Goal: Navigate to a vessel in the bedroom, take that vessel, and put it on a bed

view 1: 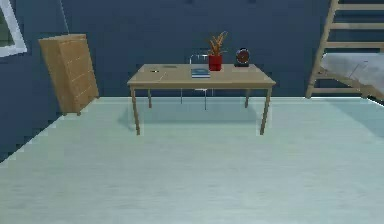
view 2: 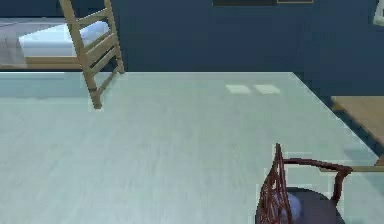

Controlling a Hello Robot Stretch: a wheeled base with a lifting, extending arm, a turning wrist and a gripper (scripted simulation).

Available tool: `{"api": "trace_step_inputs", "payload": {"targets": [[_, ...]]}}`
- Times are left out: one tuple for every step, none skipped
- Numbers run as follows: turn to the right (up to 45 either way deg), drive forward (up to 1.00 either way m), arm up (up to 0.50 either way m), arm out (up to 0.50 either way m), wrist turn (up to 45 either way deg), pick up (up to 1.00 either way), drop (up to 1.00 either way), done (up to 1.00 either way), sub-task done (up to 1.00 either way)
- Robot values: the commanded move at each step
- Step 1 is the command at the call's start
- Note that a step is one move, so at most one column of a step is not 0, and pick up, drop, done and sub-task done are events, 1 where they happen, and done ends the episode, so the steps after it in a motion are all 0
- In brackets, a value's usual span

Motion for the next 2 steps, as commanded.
{"api": "trace_step_inputs", "payload": {"targets": [[-45.0,0.0,0.0,0.0,0.0,0.0,0.0,0.0,0.0],[-45.0,0.0,0.0,0.0,0.0,0.0,0.0,0.0,0.0]]}}
